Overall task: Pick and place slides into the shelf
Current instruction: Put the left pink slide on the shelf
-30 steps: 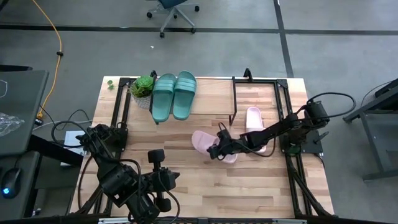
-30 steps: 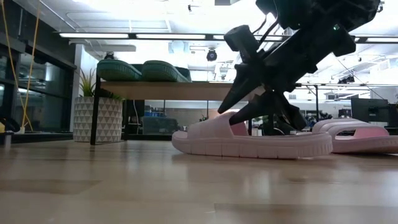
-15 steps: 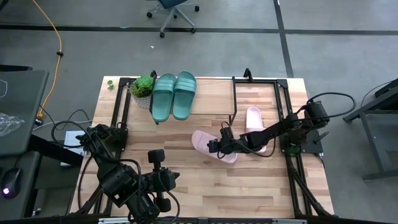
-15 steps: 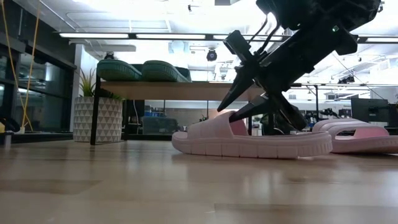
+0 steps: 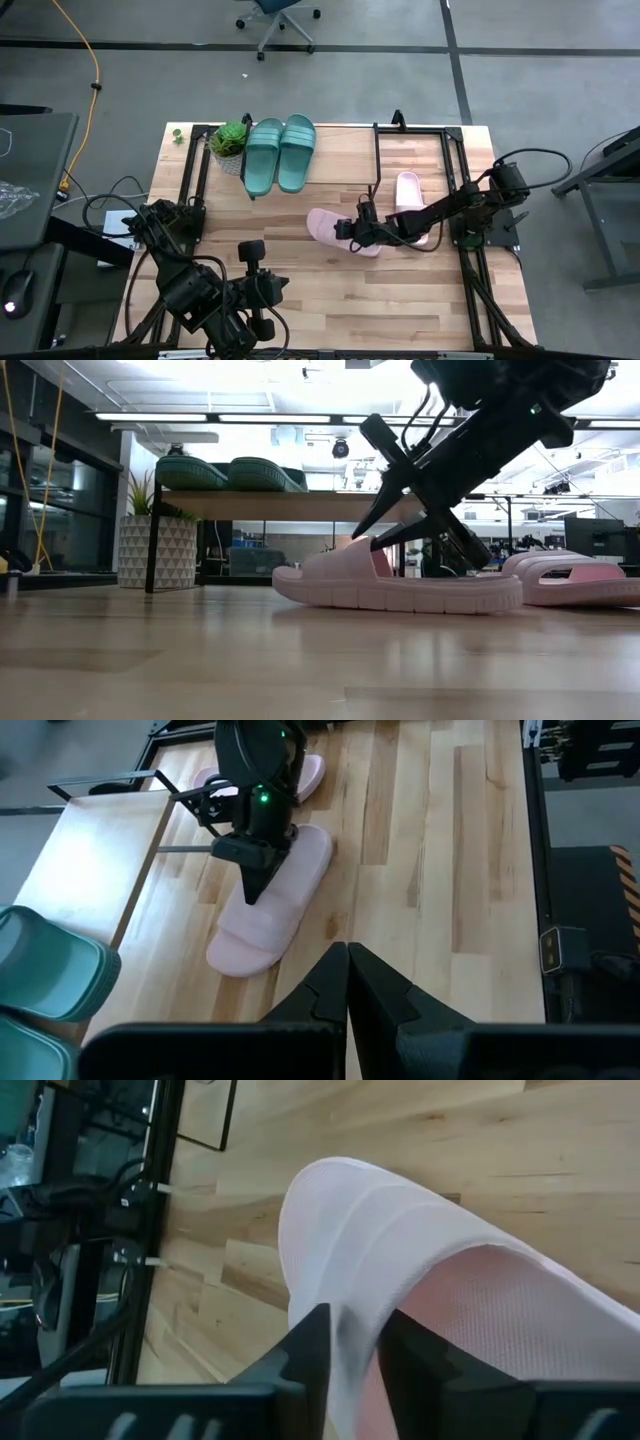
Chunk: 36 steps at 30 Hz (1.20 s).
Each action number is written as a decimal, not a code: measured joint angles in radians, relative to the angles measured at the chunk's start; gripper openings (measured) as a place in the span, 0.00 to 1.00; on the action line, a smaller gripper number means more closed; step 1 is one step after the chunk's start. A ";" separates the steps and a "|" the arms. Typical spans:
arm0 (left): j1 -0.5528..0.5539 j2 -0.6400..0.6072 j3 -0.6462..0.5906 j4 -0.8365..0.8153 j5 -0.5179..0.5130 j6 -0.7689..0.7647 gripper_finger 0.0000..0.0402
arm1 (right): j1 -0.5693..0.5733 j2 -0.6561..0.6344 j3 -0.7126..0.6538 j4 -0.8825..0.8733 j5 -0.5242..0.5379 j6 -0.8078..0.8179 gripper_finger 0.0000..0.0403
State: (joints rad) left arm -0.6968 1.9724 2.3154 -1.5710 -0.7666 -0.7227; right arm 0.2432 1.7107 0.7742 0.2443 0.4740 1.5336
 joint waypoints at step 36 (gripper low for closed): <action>0.003 0.000 0.000 0.000 0.019 0.078 0.00 | 0.098 -0.218 0.056 -0.076 0.099 -0.091 0.00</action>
State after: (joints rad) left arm -0.6941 1.9724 2.3154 -1.5708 -0.7475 -0.6450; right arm 0.3412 1.4928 0.8303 0.1682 0.5732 1.4429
